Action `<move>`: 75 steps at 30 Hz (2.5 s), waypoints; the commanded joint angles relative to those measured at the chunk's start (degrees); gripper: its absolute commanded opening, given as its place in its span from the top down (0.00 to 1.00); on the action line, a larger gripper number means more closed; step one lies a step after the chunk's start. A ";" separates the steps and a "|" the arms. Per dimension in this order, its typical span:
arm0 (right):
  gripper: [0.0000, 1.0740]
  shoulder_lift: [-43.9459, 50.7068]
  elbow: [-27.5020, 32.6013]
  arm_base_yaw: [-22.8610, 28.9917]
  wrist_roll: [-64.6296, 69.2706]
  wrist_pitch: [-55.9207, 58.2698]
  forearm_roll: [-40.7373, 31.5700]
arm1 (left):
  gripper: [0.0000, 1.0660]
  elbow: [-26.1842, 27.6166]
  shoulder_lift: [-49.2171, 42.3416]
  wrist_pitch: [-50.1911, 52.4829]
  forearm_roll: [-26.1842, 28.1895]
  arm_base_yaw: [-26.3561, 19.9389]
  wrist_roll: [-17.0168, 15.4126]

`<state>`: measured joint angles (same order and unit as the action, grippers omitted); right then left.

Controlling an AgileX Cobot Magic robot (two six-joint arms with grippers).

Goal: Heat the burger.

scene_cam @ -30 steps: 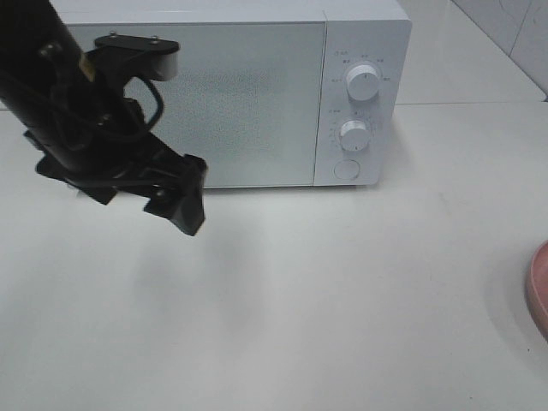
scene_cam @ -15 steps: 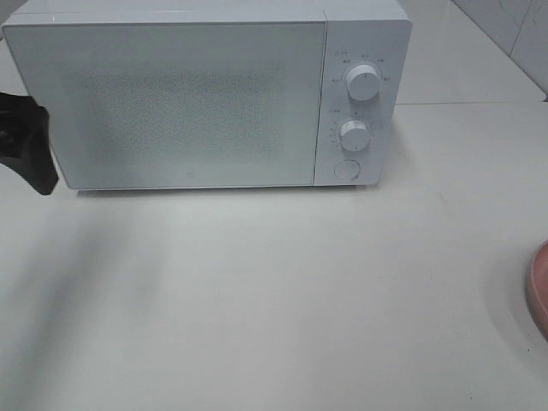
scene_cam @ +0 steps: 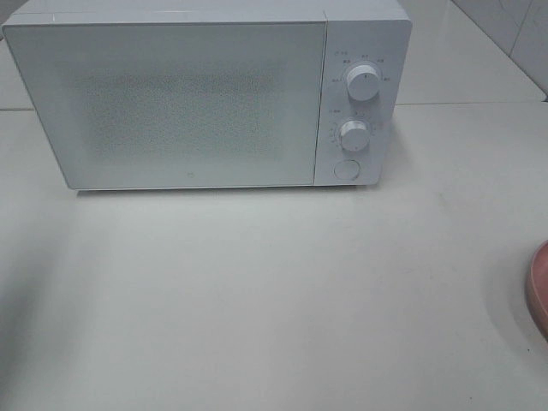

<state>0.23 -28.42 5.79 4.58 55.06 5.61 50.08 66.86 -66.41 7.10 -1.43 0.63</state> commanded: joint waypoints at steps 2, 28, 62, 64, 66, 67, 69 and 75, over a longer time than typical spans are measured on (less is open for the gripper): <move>0.33 1.43 0.06 -0.34 -0.52 0.00 -0.11 | 0.08 -3.27 -5.10 -0.40 0.40 -0.17 0.11; 0.33 1.43 0.06 -0.34 -0.46 0.00 -0.11 | 0.08 -20.28 -39.08 4.76 -0.97 -0.17 2.92; 0.33 1.38 0.06 -0.34 -0.46 0.00 -0.11 | 0.08 -20.34 -68.64 4.98 0.00 -0.17 2.92; 0.33 1.38 0.06 -0.34 -0.46 0.00 -0.11 | 0.08 -20.34 -68.64 4.98 0.00 -0.17 2.92; 0.33 1.38 0.06 -0.34 -0.46 0.00 -0.11 | 0.08 -20.34 -68.64 4.98 0.00 -0.17 2.92; 0.33 1.38 0.06 -0.34 -0.46 0.00 -0.11 | 0.08 -20.34 -68.64 4.98 0.00 -0.17 2.92; 0.33 1.38 0.06 -0.34 -0.46 0.00 -0.11 | 0.08 -20.34 -68.64 4.98 0.00 -0.17 2.92; 0.33 1.38 0.06 -0.34 -0.46 0.00 -0.11 | 0.08 -20.34 -68.58 4.98 0.00 -0.17 2.92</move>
<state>0.23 -28.42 5.79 4.53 55.06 5.61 29.91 -0.29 -62.17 6.65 -1.43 3.50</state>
